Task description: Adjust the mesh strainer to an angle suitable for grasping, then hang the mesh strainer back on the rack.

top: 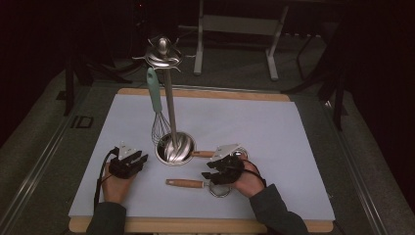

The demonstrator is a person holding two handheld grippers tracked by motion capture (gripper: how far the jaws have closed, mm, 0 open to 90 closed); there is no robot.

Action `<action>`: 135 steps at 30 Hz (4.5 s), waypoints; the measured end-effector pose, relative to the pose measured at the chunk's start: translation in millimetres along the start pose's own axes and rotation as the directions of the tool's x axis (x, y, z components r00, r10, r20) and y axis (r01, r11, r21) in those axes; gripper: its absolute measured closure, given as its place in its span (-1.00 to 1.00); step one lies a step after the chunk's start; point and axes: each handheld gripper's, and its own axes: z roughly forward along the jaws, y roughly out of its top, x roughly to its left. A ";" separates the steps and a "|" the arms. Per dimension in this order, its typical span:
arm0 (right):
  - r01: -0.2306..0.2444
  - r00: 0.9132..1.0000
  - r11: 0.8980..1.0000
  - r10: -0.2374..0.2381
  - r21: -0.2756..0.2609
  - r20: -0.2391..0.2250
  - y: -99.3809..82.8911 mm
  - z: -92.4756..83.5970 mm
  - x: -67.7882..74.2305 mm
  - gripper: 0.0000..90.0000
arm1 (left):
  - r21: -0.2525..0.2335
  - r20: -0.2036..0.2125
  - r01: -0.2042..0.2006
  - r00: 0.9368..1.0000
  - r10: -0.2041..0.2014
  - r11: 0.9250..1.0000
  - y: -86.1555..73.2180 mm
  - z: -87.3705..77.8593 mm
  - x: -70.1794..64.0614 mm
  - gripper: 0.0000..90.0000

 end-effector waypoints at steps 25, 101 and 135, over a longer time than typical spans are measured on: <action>0.106 0.991 0.973 -0.087 0.205 -0.097 7.5 41.1 18.5 0.38 | 0.013 -0.004 -0.006 1.000 0.006 1.000 0.5 0.8 -0.9 0.48; -0.158 0.987 0.987 0.158 0.003 0.025 38.3 -11.2 -37.4 0.58 | 0.020 -0.008 -0.016 1.000 0.016 1.000 0.8 1.9 -1.8 0.48; -0.137 0.987 0.966 0.151 -0.219 0.048 52.1 -45.1 -28.0 0.58 | 0.022 -0.007 -0.019 1.000 0.019 1.000 0.8 1.7 -1.9 0.48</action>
